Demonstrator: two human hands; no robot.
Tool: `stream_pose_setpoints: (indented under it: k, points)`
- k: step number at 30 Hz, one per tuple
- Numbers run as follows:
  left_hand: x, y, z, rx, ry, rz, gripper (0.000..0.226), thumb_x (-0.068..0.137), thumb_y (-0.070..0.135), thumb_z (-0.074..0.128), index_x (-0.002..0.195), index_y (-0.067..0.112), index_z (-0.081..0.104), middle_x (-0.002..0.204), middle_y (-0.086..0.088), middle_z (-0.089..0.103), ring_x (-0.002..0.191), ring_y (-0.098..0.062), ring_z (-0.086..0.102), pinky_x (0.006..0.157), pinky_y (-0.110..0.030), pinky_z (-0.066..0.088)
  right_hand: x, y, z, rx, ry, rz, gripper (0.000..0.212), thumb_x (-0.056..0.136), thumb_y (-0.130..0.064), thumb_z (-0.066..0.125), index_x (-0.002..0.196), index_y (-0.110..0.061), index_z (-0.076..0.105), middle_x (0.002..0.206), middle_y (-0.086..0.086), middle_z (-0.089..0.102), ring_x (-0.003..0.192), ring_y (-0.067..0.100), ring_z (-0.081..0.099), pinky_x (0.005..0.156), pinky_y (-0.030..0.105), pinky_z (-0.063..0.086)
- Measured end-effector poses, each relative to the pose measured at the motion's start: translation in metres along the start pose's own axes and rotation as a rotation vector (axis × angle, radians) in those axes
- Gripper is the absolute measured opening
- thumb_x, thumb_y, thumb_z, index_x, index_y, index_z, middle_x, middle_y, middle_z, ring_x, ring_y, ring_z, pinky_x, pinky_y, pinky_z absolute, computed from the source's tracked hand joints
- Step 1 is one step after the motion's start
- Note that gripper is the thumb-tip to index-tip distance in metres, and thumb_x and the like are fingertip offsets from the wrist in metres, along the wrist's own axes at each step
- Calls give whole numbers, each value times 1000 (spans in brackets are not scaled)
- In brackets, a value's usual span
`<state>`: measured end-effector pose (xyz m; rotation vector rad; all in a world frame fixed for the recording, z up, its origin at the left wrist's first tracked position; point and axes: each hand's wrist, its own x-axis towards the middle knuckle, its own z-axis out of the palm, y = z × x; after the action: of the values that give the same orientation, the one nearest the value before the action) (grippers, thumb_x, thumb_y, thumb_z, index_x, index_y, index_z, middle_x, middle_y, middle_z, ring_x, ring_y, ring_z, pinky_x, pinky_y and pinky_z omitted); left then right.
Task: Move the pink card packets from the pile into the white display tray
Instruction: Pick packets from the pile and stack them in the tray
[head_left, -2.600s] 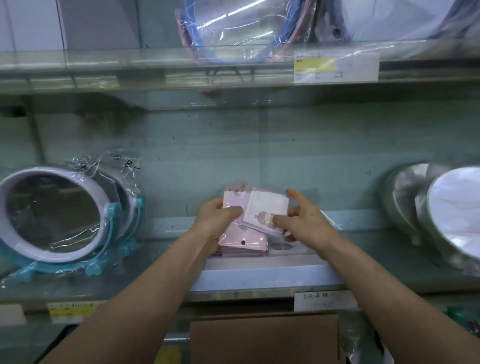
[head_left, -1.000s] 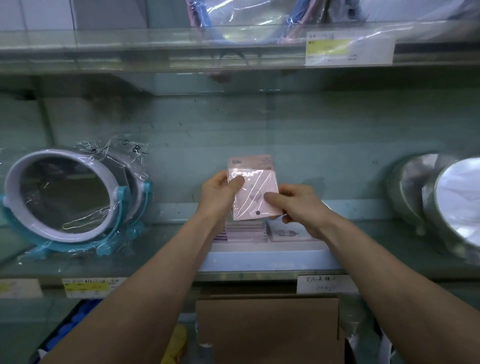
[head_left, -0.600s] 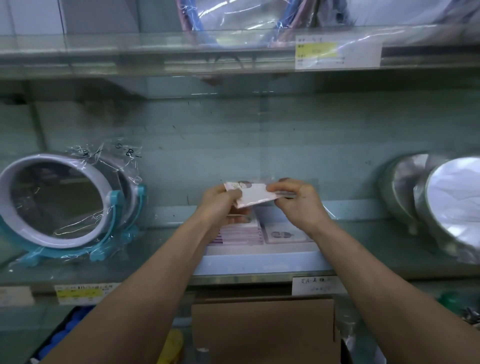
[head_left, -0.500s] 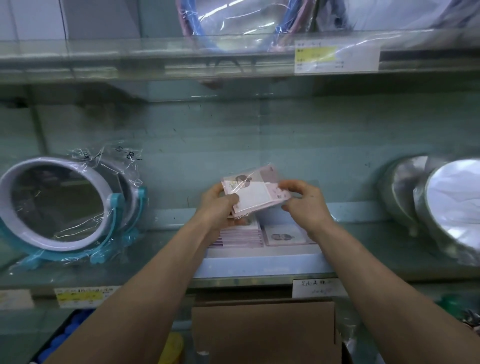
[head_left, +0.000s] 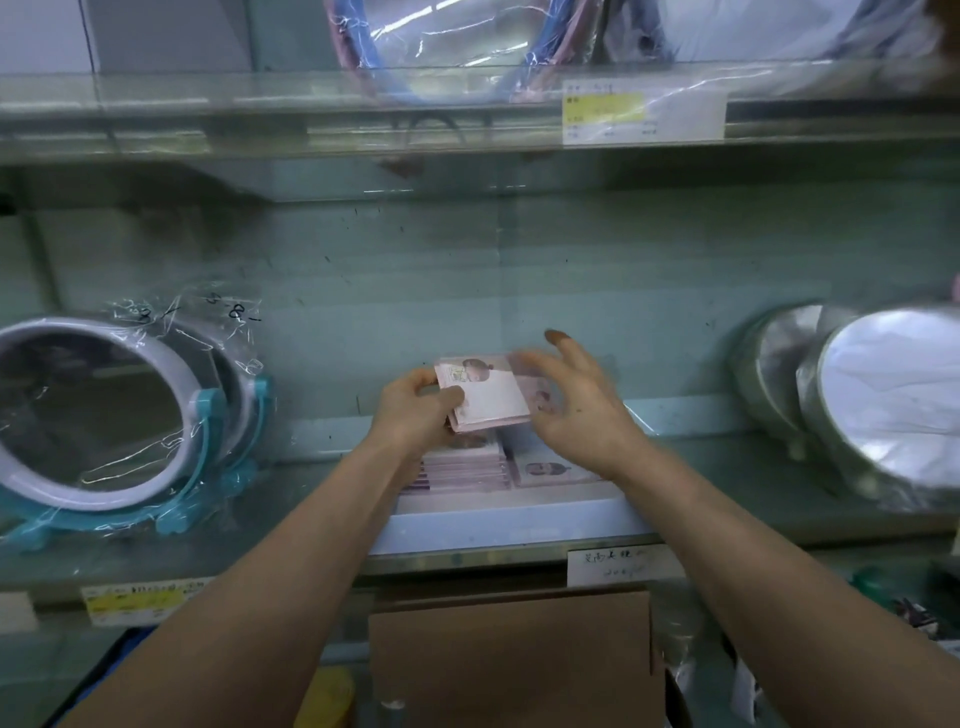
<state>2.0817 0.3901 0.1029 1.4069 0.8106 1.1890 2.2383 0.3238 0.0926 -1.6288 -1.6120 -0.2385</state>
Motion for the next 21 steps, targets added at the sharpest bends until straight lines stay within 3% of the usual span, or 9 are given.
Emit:
stream_pose_setpoints:
  k: [2, 4, 6, 8, 10, 12, 15, 18, 21]
  points:
    - [-1, 0, 2, -4, -28, 4, 17, 90, -7, 53, 103, 2, 59, 89, -19, 64, 75, -34, 62, 58, -46, 57, -4, -4, -3, -181, -91, -145, 67, 82, -13, 62, 143, -26, 39, 157, 2, 20, 145, 18, 12, 116, 34, 14]
    - [-1, 0, 4, -1, -103, 4, 16, 92, 0, 54, 107, 1, 60, 85, -16, 65, 71, -27, 63, 61, -39, 58, -4, 0, -5, -226, -104, -207, 56, 85, -11, 60, 139, -23, 48, 147, 5, 41, 138, 23, 33, 109, 32, 25]
    - [-2, -2, 5, 72, -161, 24, 19, 95, 10, 54, 110, 1, 61, 85, -12, 66, 71, -22, 63, 66, -32, 57, -2, 8, -13, -101, -52, -127, 38, 89, -5, 55, 124, -18, 64, 107, 8, 67, 98, 23, 60, 80, 28, 41]
    - [3, -9, 5, 317, -137, 162, 25, 95, 16, 55, 117, 6, 61, 92, -9, 66, 78, -18, 61, 72, -25, 50, 2, 18, -28, 27, -37, 35, 29, 90, -2, 50, 107, -14, 71, 78, 8, 60, 72, 19, 52, 60, 27, 36]
    - [7, -17, 3, 595, -121, 320, 28, 93, 16, 58, 120, 10, 64, 102, -7, 66, 92, -17, 60, 83, -21, 44, 5, 26, -44, 119, -101, 169, 23, 90, 3, 48, 98, -4, 68, 80, 7, 56, 75, 17, 50, 55, 23, 39]
    - [10, -23, 4, 822, -145, 444, 26, 92, 18, 58, 116, 15, 68, 113, -5, 65, 110, -21, 57, 98, -29, 41, 2, 25, -55, 236, -204, 297, 25, 92, 4, 46, 108, -4, 64, 94, 6, 61, 84, 18, 57, 60, 16, 45]
    - [9, -26, 13, 1181, -192, 558, 26, 93, 27, 53, 114, 29, 68, 123, 3, 60, 120, -22, 47, 102, -35, 34, -1, 22, -58, 287, -263, 314, 28, 95, 1, 44, 115, -8, 62, 98, 4, 61, 84, 16, 58, 63, 17, 47]
    - [9, -26, 20, 1346, -165, 633, 27, 95, 29, 49, 114, 35, 67, 125, 7, 58, 120, -21, 43, 99, -33, 30, 1, 21, -49, -3, -323, 149, 24, 94, -1, 43, 101, -4, 65, 87, 5, 56, 80, 17, 51, 60, 20, 40]
    - [11, -26, 17, 1310, -92, 585, 30, 95, 23, 47, 116, 30, 66, 128, 6, 57, 123, -20, 41, 100, -33, 28, 0, 20, -32, -262, -422, 63, 31, 89, -2, 42, 105, -13, 67, 101, 4, 66, 90, 21, 55, 71, 25, 40]
